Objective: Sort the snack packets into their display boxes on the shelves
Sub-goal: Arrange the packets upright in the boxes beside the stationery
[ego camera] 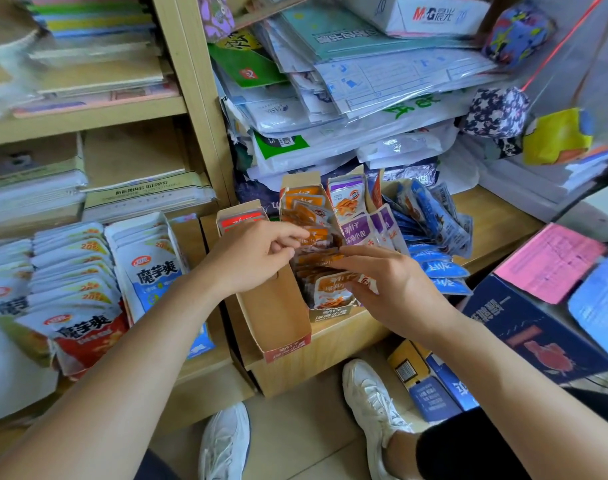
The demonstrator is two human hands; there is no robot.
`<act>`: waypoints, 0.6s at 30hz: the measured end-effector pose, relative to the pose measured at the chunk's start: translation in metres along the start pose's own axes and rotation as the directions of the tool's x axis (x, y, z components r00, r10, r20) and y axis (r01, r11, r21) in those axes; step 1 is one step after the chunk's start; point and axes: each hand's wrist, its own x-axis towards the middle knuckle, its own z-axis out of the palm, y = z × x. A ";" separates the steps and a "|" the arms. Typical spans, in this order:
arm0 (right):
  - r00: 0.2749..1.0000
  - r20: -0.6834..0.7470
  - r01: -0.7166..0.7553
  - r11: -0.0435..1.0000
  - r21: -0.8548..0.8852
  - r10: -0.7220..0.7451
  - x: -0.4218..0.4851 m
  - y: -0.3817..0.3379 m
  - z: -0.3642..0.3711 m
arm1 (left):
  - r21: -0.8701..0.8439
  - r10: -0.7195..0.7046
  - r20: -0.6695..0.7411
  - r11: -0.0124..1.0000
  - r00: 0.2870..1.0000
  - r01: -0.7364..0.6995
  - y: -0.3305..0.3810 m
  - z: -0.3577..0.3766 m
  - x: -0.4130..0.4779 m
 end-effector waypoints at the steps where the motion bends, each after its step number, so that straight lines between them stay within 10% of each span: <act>1: 1.000 0.012 -0.001 1.000 -0.003 0.001 -0.001 0.000 0.000 | 0.011 0.007 -0.023 1.000 1.000 -0.007 -0.002 0.001 0.001; 10: 0.996 0.092 -0.015 0.999 0.041 0.011 -0.003 0.000 -0.003 | 0.376 0.109 -0.163 0.926 0.981 -0.041 0.000 0.010 0.005; 18: 0.995 0.096 -0.031 0.997 0.073 0.024 -0.005 -0.001 -0.002 | 0.281 0.146 -0.254 0.957 0.956 -0.071 0.006 0.023 0.010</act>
